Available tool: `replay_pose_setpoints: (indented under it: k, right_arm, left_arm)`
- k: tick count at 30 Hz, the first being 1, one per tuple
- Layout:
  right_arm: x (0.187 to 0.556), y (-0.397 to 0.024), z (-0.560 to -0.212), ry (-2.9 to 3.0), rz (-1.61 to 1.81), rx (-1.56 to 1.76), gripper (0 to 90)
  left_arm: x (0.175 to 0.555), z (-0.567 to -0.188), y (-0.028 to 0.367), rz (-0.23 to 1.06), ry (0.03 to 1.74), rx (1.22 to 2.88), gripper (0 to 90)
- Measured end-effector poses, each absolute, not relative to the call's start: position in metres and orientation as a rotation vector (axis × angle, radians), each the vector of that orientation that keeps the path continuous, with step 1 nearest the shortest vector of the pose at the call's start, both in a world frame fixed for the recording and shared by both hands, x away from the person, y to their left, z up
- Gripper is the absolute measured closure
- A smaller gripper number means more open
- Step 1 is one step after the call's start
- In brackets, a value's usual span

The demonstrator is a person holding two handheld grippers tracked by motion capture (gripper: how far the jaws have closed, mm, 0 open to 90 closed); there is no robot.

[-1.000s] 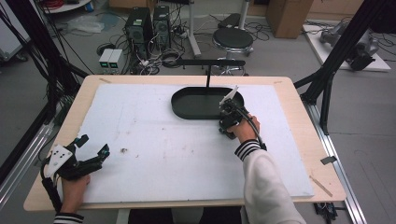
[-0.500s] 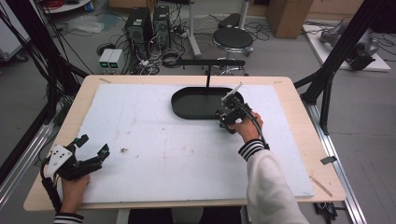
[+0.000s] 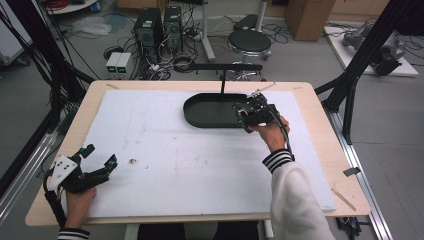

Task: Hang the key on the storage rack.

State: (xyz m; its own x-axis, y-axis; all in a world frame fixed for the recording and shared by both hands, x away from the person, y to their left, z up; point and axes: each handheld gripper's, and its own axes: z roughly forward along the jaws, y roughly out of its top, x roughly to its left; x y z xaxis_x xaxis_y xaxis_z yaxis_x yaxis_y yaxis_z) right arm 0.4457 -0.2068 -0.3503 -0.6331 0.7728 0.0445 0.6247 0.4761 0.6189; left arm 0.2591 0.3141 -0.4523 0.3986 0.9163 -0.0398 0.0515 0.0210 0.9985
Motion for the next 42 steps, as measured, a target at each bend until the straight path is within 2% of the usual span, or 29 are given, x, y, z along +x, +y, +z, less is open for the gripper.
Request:
replay_pose_setpoints:
  k: [15, 25, 42]
  right_arm:
    - [0.444, -0.225, -0.305, 2.318, 1.073, 1.158, 48.3]
    - [0.452, -0.214, -0.284, 2.296, 1.102, 1.12, 48.3]
    - [0.472, -0.202, -0.278, 2.29, 1.089, 1.144, 48.2]
  left_arm:
    - [0.259, -0.452, 0.314, 0.857, 0.948, 1.384, 12.5]
    - [0.259, -0.452, 0.315, 0.856, 0.947, 1.383, 12.5]
    - [0.26, -0.452, 0.315, 0.844, 0.954, 1.382, 12.5]
